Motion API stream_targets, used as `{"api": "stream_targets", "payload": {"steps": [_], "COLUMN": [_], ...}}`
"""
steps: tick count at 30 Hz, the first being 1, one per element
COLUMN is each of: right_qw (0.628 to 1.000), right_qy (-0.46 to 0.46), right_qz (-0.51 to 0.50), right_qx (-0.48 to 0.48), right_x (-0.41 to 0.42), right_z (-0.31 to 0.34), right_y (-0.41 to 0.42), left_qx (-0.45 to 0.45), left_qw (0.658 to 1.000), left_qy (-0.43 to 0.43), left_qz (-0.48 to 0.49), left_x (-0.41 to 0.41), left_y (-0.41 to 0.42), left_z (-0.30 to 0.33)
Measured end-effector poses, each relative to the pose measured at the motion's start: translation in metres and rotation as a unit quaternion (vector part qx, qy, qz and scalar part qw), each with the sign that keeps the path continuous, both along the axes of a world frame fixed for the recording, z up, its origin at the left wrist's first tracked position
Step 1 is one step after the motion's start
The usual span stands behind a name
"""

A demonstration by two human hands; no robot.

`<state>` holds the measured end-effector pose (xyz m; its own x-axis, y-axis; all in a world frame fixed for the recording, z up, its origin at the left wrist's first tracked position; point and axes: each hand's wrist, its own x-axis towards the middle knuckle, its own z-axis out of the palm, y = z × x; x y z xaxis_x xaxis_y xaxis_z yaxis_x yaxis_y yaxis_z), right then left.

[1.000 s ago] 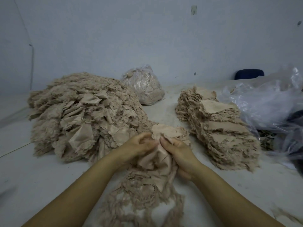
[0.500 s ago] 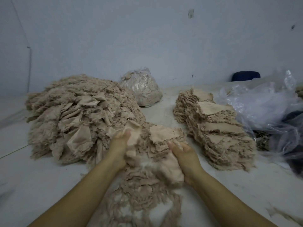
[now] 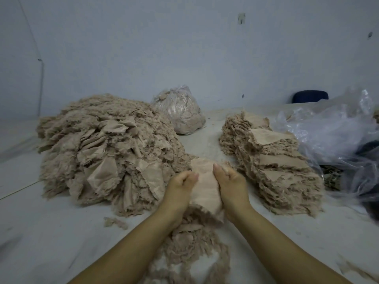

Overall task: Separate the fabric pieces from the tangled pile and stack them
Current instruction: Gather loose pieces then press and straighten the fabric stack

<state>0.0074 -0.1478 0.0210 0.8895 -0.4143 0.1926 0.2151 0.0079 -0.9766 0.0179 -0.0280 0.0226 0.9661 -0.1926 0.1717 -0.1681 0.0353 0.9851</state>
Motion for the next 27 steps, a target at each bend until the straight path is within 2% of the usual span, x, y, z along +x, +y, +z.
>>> {"api": "stream_targets", "payload": {"steps": [3, 4, 6, 7, 9, 11, 12, 14, 15, 17, 19, 22, 24, 27], "right_qw": [0.997, 0.995, 0.994, 0.995, 0.986, 0.958, 0.95, 0.969, 0.982, 0.988, 0.981, 0.982, 0.986, 0.995], "right_qy": [0.031, 0.036, 0.017, -0.007, -0.028, 0.002, 0.015, 0.009, 0.007, 0.013, 0.033, 0.064, 0.078, 0.06], "right_qz": [-0.059, -0.073, -0.067, -0.032, 0.116, 0.256, 0.28, 0.223, 0.178, 0.136, 0.138, 0.146, 0.117, 0.042], "right_qx": [-0.048, -0.057, -0.086, -0.099, -0.113, -0.131, -0.138, -0.104, -0.058, 0.068, 0.135, 0.103, 0.088, 0.063], "right_x": [0.0, -0.001, -0.003, -0.004, -0.004, -0.003, -0.002, 0.0, 0.001, 0.003, 0.004, 0.005, 0.012, 0.031], "right_z": [-0.01, -0.013, -0.013, -0.011, -0.003, 0.001, 0.0, 0.0, 0.0, -0.001, -0.003, -0.001, 0.002, 0.012], "right_y": [-0.018, -0.023, -0.028, -0.027, -0.02, -0.012, -0.01, -0.007, -0.008, -0.01, -0.011, -0.012, -0.016, -0.026], "left_qx": [-0.061, -0.059, 0.008, 0.058, 0.128, 0.108, 0.072, -0.014, -0.044, -0.031, 0.0, -0.035, -0.023, -0.011], "left_qw": [0.997, 0.997, 0.997, 0.993, 0.976, 0.979, 0.986, 0.996, 0.994, 0.986, 0.975, 0.974, 0.977, 0.992], "left_qy": [0.052, 0.057, 0.053, 0.049, 0.038, 0.025, 0.027, 0.054, 0.077, 0.125, 0.166, 0.175, 0.163, 0.116], "left_qz": [0.02, 0.01, -0.047, -0.093, -0.17, -0.172, -0.146, -0.071, -0.057, -0.102, -0.147, -0.136, -0.133, -0.043], "left_x": [0.009, 0.012, 0.016, 0.017, 0.017, 0.02, 0.021, 0.024, 0.026, 0.024, 0.017, 0.021, 0.028, 0.05], "left_y": [0.011, 0.017, 0.028, 0.031, 0.031, 0.027, 0.025, 0.025, 0.027, 0.028, 0.024, 0.02, 0.018, 0.01], "left_z": [0.001, 0.002, 0.007, 0.009, 0.016, 0.024, 0.028, 0.031, 0.029, 0.02, 0.009, 0.006, 0.013, 0.025]}}
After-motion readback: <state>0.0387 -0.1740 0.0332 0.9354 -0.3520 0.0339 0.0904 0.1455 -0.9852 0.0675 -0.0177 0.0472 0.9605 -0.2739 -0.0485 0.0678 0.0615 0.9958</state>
